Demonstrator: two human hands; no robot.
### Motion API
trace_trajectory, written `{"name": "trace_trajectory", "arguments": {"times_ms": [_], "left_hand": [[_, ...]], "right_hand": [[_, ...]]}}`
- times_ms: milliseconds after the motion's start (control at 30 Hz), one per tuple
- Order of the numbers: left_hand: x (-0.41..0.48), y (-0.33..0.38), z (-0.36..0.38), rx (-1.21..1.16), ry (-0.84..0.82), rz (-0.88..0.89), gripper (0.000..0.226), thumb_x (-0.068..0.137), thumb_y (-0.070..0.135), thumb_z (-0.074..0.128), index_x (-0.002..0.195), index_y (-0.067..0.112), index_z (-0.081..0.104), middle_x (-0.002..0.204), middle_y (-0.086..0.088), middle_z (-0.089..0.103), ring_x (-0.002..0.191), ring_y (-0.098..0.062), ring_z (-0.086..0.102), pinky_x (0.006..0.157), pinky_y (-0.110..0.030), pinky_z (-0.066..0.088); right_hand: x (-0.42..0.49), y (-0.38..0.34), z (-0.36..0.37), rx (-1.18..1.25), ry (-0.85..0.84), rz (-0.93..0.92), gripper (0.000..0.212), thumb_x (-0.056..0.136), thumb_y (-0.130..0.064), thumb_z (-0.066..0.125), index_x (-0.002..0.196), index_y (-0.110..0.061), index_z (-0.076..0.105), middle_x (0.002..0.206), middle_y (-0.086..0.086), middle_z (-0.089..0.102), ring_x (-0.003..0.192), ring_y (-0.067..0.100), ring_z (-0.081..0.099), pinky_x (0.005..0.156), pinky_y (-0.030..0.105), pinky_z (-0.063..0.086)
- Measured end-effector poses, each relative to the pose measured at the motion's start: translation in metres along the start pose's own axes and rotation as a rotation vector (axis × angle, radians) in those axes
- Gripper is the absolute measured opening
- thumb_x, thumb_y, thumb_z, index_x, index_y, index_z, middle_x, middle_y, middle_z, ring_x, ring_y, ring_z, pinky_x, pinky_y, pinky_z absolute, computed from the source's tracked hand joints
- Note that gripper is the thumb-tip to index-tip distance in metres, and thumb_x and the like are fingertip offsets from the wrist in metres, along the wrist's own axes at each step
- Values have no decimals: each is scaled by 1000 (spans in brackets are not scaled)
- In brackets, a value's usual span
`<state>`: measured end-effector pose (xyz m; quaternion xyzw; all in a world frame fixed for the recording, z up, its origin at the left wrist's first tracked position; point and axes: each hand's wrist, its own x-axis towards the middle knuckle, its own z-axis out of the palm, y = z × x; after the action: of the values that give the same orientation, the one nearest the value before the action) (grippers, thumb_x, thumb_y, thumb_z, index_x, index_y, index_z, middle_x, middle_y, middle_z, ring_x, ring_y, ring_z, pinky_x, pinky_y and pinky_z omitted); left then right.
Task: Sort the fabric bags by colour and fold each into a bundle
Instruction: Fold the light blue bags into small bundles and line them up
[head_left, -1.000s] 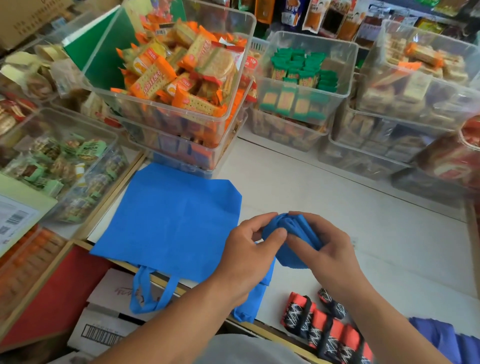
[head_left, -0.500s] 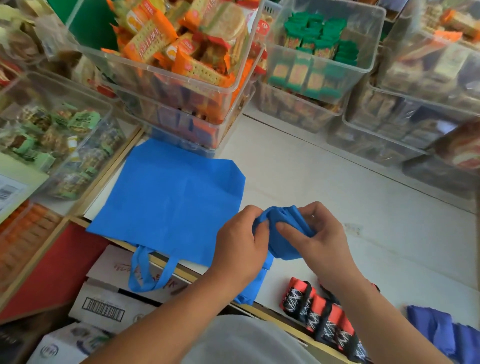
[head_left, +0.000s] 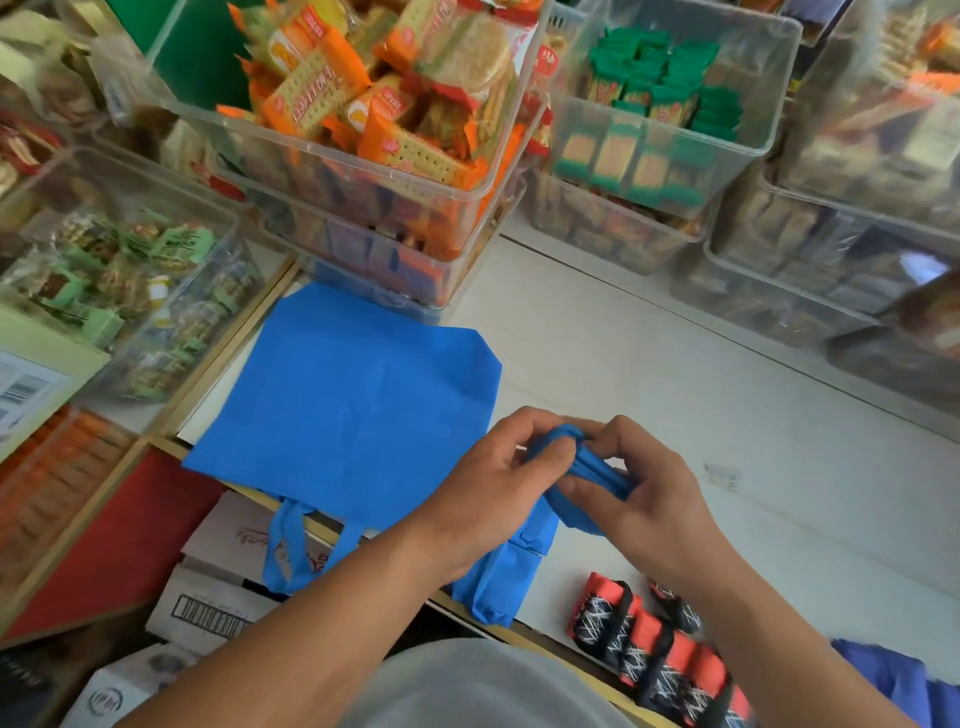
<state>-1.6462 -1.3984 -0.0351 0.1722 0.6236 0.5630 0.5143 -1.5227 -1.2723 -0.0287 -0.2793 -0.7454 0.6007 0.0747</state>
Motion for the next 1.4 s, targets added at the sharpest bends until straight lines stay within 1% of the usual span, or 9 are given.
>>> {"name": "trace_trajectory", "arguments": {"times_ms": [100, 267, 400, 500, 567, 633, 767, 1167, 1400], "left_hand": [[-1, 2, -1, 223, -23, 39, 12, 103, 35, 59, 111, 42, 64, 119, 8, 63, 109, 2, 60, 101, -25, 50], [5, 9, 3, 331, 104, 171, 9, 97, 22, 66, 100, 31, 68, 96, 12, 62, 86, 0, 59, 78, -19, 49], [7, 13, 6, 320, 158, 213, 8, 95, 11, 67, 92, 18, 67, 76, 15, 55, 53, 3, 48, 53, -10, 37], [9, 5, 7, 423, 210, 288, 11, 94, 10, 66, 88, 20, 67, 79, 16, 55, 64, -2, 53, 59, -14, 39], [10, -1, 8, 426, 275, 324, 12, 93, 13, 66, 89, 24, 68, 83, 13, 59, 76, -10, 59, 63, -26, 48], [10, -5, 9, 342, 336, 309, 11, 94, 14, 67, 91, 25, 69, 85, 10, 64, 82, -14, 62, 71, -36, 55], [7, -5, 7, 123, 344, 178, 11, 98, 13, 67, 95, 23, 71, 84, 4, 70, 84, -21, 68, 80, -48, 60], [-4, 11, 8, -152, 154, -3, 12, 99, 25, 67, 108, 20, 75, 105, -4, 77, 104, -18, 73, 92, -30, 59], [1, 3, 11, -15, 275, 84, 8, 89, 28, 74, 95, 33, 74, 94, -6, 75, 96, -30, 71, 89, -51, 60]], "right_hand": [[3, 0, -8, -21, -3, -9, 23, 85, 7, 77, 84, -4, 57, 107, -11, 74, 90, 11, 70, 72, 17, 54], [4, 1, 0, -72, 108, -9, 20, 86, 7, 75, 85, -6, 59, 95, -14, 70, 82, 11, 66, 65, 18, 53], [10, 4, 2, -169, 135, -35, 21, 85, 1, 76, 85, -4, 56, 88, 8, 66, 81, 31, 58, 63, 36, 50], [10, 4, 2, -226, 131, 3, 22, 85, -4, 78, 84, -5, 56, 84, 13, 63, 77, 33, 55, 58, 32, 43], [7, 0, 4, -182, 163, 41, 20, 84, -9, 81, 87, -15, 62, 91, -1, 69, 78, 22, 62, 60, 29, 51], [3, -4, 7, -135, 236, 30, 25, 81, -11, 84, 94, -25, 67, 103, -17, 69, 82, 12, 67, 63, 21, 55], [-4, -3, 7, -168, 198, -30, 40, 78, -11, 86, 108, -31, 69, 103, -16, 67, 90, 12, 65, 71, 18, 52], [2, 1, -2, -344, 151, -324, 32, 83, -3, 73, 110, -19, 77, 96, -1, 58, 89, 9, 60, 75, 7, 43], [-2, -4, 5, -165, 286, -189, 30, 75, 1, 87, 94, -21, 79, 88, -10, 69, 83, 12, 68, 68, 14, 50]]}}
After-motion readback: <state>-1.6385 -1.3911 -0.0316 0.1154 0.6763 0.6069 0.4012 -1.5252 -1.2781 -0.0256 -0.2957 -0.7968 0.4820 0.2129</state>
